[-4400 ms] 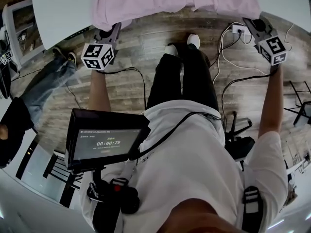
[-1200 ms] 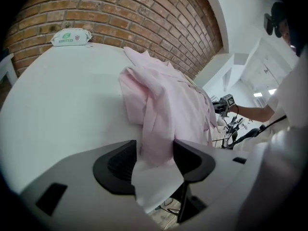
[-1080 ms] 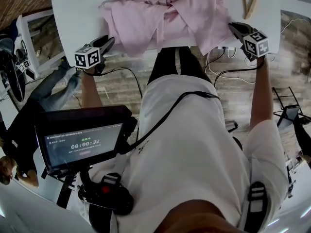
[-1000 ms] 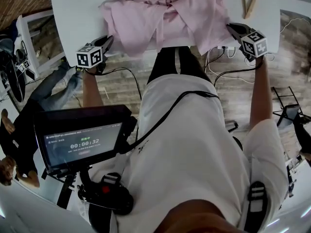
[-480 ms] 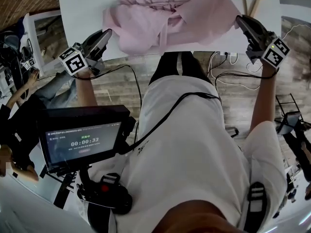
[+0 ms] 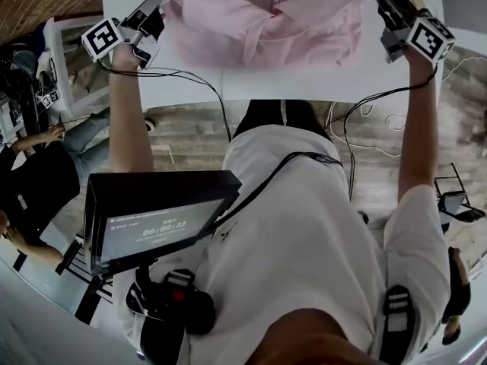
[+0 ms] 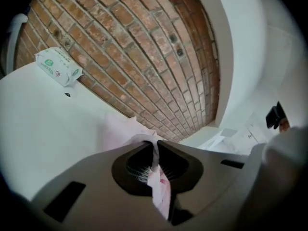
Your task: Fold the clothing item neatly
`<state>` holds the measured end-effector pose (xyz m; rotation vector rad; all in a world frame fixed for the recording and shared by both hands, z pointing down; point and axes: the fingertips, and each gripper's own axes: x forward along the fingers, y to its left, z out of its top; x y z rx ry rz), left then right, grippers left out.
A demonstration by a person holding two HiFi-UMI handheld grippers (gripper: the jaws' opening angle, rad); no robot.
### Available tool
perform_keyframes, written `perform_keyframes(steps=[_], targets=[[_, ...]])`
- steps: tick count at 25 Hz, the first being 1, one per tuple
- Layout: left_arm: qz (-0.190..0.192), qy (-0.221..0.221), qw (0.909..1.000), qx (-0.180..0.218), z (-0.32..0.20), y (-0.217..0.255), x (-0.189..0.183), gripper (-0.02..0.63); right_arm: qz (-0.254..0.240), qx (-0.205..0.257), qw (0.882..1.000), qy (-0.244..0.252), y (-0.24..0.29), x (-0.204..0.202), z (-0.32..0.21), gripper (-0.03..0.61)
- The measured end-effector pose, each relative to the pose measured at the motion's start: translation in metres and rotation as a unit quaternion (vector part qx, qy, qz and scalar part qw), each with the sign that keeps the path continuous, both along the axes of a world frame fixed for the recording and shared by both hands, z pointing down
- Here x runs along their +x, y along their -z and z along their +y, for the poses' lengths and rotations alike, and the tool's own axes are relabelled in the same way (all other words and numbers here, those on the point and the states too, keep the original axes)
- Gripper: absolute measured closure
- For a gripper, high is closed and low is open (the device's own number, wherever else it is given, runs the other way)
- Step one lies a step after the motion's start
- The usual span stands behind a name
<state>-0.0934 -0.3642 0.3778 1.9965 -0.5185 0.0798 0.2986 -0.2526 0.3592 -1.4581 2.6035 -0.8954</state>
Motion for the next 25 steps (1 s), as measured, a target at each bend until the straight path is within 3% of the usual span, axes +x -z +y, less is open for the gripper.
perform_keyframes(steps=[5,9,13,14,15,16,17,18,21,23,25], targets=[[-0.041,0.015,0.9978,-0.050,-0.056,-0.049,-0.005,0.592,0.018,-0.069,0.997,-0.039,-0.048,0.033,-0.038,0.566],[-0.124,0.019,0.9903,-0.059,-0.089,-0.100,-0.010,0.591,0.049,-0.119,0.989,-0.072,-0.096,0.056,-0.065,0.566],[-0.196,-0.005,0.9779,-0.072,-0.103,-0.144,-0.023,0.590,0.087,-0.174,0.977,-0.082,-0.141,0.070,-0.077,0.566],[-0.207,-0.017,0.9751,-0.079,-0.100,-0.151,-0.025,0.570,0.097,-0.182,0.975,-0.076,-0.147,0.069,-0.075,0.565],[-0.218,-0.033,0.9720,-0.082,-0.095,-0.157,-0.025,0.507,0.105,-0.187,0.975,-0.064,-0.150,0.066,-0.072,0.519],[-0.235,-0.056,0.9676,-0.074,-0.088,-0.159,-0.025,0.404,0.112,-0.186,0.975,-0.048,-0.150,0.062,-0.067,0.445],[-0.256,-0.082,0.9618,-0.054,-0.082,-0.159,-0.025,0.364,0.126,-0.180,0.975,-0.032,-0.145,0.058,-0.062,0.382],[-0.276,-0.107,0.9549,-0.025,-0.077,-0.156,-0.025,0.310,0.148,-0.167,0.974,-0.018,-0.137,0.055,-0.057,0.357],[-0.308,-0.153,0.9367,0.064,-0.065,-0.139,-0.026,0.268,0.222,-0.110,0.968,0.034,-0.101,0.041,-0.035,0.357],[-0.307,-0.141,0.9361,0.099,-0.062,-0.126,-0.034,0.268,0.234,-0.086,0.964,0.097,-0.087,0.015,-0.008,0.359],[-0.292,-0.104,0.9433,0.119,-0.060,-0.109,-0.044,0.268,0.264,-0.092,0.947,0.161,-0.091,-0.009,0.027,0.359]])
